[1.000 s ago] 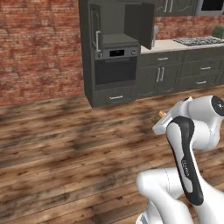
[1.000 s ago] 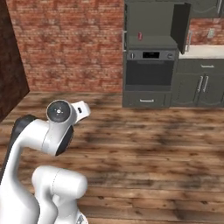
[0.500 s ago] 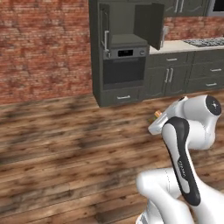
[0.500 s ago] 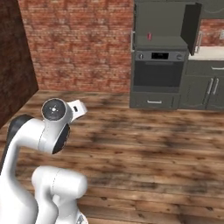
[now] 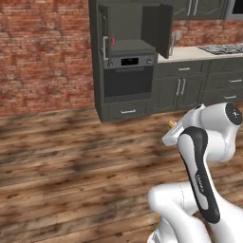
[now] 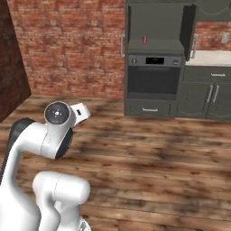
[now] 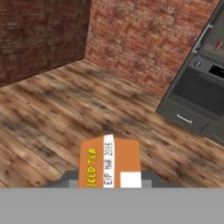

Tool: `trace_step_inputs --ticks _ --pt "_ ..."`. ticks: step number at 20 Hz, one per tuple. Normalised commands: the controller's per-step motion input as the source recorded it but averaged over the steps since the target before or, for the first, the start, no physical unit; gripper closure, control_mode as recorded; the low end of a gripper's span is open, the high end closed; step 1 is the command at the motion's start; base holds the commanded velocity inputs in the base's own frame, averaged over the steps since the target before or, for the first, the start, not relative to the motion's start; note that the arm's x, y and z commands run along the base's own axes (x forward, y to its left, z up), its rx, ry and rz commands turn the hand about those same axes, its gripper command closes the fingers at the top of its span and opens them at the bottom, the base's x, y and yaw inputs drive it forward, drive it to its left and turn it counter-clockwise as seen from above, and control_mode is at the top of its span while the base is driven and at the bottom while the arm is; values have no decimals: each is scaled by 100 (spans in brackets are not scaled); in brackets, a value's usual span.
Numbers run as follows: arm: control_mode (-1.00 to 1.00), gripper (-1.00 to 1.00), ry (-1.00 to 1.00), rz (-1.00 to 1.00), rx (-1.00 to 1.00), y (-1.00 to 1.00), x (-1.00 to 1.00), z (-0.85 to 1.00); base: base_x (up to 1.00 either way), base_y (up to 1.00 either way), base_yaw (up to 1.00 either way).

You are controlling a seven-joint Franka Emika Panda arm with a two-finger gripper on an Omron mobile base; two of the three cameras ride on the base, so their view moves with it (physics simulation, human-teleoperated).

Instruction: Pick the boxed drink, can from the counter and place them in the open cabinet.

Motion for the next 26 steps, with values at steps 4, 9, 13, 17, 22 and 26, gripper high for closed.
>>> trace_step_inputs --ticks 4,9,13,17,22,26 --pt "100 100 0 0 0 0 0 0 100 0 0" --pt "100 100 0 0 0 0 0 0 100 0 0" --pt "100 100 0 0 0 0 0 0 100 0 0" --pt "100 100 0 0 0 0 0 0 100 0 0" --pt "100 100 0 0 0 0 0 0 100 -2 0" --pt "100 100 0 0 0 0 0 0 100 -38 0"
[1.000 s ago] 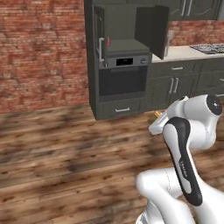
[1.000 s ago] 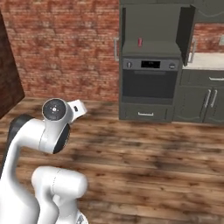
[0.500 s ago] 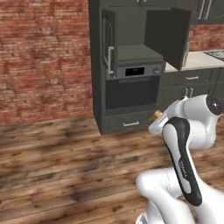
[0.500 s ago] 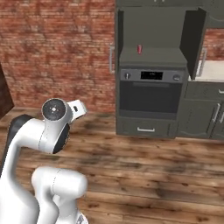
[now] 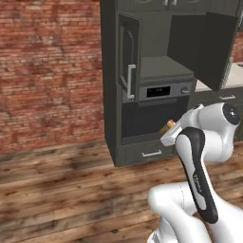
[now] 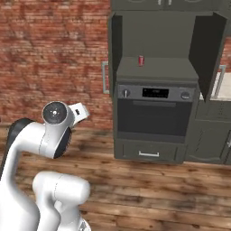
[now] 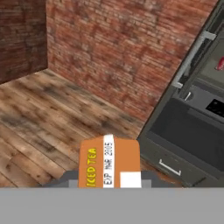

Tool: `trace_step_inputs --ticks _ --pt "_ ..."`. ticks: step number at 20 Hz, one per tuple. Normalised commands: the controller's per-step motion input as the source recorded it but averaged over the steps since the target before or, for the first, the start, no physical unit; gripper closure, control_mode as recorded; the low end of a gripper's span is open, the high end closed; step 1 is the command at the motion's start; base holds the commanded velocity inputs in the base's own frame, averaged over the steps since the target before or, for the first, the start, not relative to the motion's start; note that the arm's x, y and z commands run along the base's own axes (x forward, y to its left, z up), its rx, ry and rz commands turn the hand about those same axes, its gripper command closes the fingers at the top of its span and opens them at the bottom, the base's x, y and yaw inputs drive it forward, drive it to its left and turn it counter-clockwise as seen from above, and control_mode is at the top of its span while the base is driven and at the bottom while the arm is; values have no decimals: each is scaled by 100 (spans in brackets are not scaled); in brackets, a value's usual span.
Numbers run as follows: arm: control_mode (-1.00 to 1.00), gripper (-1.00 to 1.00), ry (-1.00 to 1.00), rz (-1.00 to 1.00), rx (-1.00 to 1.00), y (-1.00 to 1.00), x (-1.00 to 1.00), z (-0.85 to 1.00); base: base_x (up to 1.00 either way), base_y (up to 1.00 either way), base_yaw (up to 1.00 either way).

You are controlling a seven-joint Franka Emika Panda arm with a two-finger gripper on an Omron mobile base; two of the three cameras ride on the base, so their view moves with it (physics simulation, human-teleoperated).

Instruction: Pick the boxed drink, can from the counter and place them in the open cabinet.

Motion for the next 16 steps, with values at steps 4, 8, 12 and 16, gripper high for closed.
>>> trace_step_inputs --ticks 4,8,12,16 --pt "100 100 0 0 0 0 0 0 68 -78 0" --pt "100 100 0 0 0 0 0 0 41 -90 0" --pt "100 100 0 0 0 0 0 0 69 -72 0" --pt "100 100 0 0 0 0 0 0 95 -31 0"
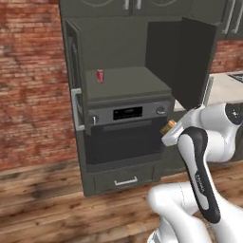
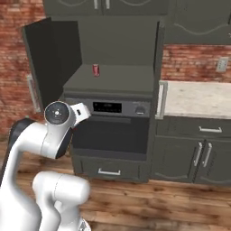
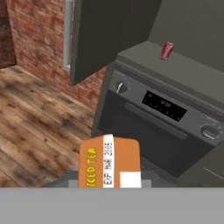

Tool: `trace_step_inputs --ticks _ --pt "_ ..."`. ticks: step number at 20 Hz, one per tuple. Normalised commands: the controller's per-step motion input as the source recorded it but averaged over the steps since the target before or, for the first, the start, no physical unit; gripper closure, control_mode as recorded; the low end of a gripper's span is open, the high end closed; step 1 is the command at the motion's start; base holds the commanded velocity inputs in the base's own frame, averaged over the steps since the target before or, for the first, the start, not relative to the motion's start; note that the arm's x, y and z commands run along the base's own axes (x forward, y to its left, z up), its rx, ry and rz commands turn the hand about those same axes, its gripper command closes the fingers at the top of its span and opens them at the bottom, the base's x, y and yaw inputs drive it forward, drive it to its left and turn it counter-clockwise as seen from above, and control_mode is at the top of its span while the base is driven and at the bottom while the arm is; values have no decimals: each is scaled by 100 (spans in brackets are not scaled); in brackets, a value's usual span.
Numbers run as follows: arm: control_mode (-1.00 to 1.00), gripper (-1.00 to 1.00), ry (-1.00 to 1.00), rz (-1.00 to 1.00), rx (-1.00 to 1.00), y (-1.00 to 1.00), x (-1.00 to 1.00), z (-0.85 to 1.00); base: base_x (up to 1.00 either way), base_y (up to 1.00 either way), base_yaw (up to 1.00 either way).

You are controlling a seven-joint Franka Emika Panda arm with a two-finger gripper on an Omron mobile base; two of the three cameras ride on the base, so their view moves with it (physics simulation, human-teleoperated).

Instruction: Pick the boxed drink, can from the counter and place them in the open cabinet.

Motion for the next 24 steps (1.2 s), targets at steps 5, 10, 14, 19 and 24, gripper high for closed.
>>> trace_step_inputs --ticks 5,10,14,19,24 --pt "100 100 0 0 0 0 0 0 100 0 0" --pt "100 100 0 0 0 0 0 0 100 0 0" --pt "100 100 0 0 0 0 0 0 70 -26 0" --pt "100 100 0 0 0 0 0 0 35 -42 0" --pt "100 100 0 0 0 0 0 0 61 -2 0"
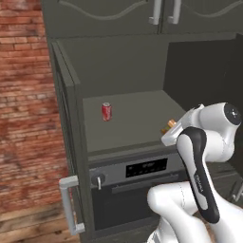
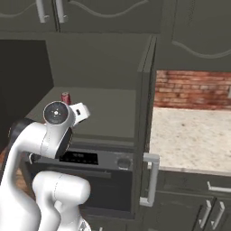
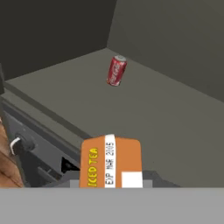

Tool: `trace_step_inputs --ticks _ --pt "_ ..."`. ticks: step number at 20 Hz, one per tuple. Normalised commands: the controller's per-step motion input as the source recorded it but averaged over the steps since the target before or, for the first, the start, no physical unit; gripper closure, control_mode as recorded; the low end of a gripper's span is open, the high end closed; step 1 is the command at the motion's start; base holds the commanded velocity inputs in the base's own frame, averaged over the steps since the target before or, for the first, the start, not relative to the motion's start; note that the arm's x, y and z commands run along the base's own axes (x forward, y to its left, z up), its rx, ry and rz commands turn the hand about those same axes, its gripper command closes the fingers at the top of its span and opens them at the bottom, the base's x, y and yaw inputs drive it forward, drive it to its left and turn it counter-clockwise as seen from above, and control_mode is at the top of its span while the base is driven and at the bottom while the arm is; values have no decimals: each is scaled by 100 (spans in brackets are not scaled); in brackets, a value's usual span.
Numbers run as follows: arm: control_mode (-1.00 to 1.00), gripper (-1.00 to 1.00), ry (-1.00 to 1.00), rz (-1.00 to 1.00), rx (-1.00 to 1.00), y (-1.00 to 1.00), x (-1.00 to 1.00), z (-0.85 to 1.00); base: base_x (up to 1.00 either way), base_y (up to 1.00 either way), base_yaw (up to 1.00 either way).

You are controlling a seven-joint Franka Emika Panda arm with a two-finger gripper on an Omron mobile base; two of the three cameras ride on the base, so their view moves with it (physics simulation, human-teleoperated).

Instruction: Pick the boxed drink, can from the counter and place them in the open cabinet.

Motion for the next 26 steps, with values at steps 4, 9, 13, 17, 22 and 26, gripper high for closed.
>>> trace_step_inputs --ticks 4,9,13,17,22,26 --pt "100 100 0 0 0 0 0 0 72 12 -1" --pt "100 100 0 0 0 0 0 0 70 17 -3" --pt "100 100 0 0 0 0 0 0 0 0 0" --pt "-100 100 0 0 0 0 1 0 0 0 0" --pt "-100 100 4 -1 -1 8 28 0 0 0 0" --pt "-100 100 18 -6 -7 32 44 0 0 0 0"
